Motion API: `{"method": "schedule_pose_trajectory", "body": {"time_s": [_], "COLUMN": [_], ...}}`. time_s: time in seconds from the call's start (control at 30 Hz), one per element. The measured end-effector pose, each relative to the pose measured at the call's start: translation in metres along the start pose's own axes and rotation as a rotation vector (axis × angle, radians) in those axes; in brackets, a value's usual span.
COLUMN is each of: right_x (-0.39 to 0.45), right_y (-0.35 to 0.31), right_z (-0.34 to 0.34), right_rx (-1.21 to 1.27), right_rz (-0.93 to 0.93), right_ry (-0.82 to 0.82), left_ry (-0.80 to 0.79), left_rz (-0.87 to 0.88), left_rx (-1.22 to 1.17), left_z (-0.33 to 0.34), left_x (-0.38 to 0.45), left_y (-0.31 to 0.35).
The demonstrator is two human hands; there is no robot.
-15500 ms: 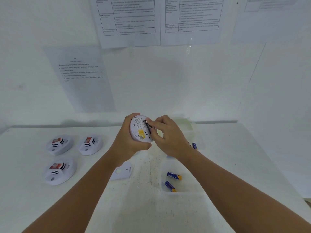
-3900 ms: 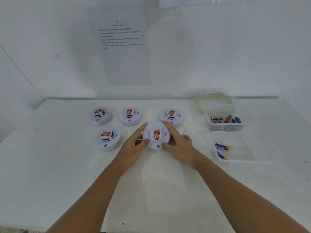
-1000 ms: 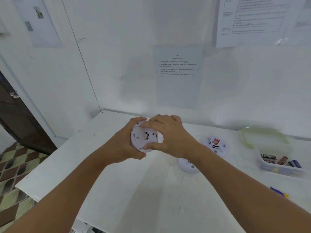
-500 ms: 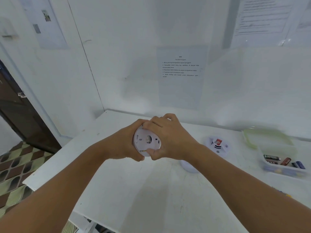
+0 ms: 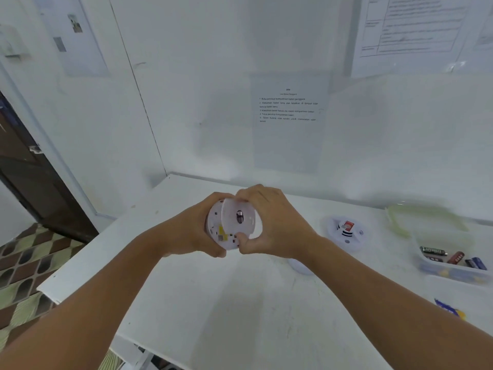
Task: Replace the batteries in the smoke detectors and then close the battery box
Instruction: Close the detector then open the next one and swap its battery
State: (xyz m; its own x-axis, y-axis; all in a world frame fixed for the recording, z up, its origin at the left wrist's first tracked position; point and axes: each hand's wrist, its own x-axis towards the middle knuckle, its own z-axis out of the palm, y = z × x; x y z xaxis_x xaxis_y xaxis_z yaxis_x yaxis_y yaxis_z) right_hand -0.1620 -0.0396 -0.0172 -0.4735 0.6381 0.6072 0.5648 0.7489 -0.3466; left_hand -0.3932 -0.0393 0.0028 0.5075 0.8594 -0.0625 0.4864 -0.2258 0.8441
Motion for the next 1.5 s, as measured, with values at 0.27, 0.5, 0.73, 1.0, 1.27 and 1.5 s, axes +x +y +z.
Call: {"method": "schedule_pose_trajectory", "body": {"time_s": [0.27, 0.5, 0.73, 1.0, 1.27, 1.5], "right_x": [-0.03, -0.016, 0.02, 0.007, -0.02, -0.045], "right_y": [0.026, 0.014, -0.015, -0.022, -0.013, -0.007], "right_z": [0.043, 0.066, 0.057, 0.046, 0.008, -0.034], "right_rx": [-0.217, 0.033, 0.822, 0.51, 0.35, 0.372], "right_rz": [0.356, 0.489, 0.698, 0.593, 0.617, 0.657], "right_ry": [-0.438, -0.302, -0.06, 0.061, 0.099, 0.11], "left_ry": [0.199, 0.176, 0.198, 0.304, 0.23, 0.218], "left_rz": [-0.029, -0.009, 0.062, 0.192, 0.269, 0.326], "left_rx": [-0.065, -0.038, -0.145, -0.072, -0.041, -0.035], "left_z": [-0.013, -0.018, -0.016, 0.006, 0.03, 0.065], "left_x": [-0.019, -0.026, -0.017, 0.003, 0.031, 0.046], "left_y": [-0.031, -0.033, -0.022, -0.034, -0.015, 0.016]}}
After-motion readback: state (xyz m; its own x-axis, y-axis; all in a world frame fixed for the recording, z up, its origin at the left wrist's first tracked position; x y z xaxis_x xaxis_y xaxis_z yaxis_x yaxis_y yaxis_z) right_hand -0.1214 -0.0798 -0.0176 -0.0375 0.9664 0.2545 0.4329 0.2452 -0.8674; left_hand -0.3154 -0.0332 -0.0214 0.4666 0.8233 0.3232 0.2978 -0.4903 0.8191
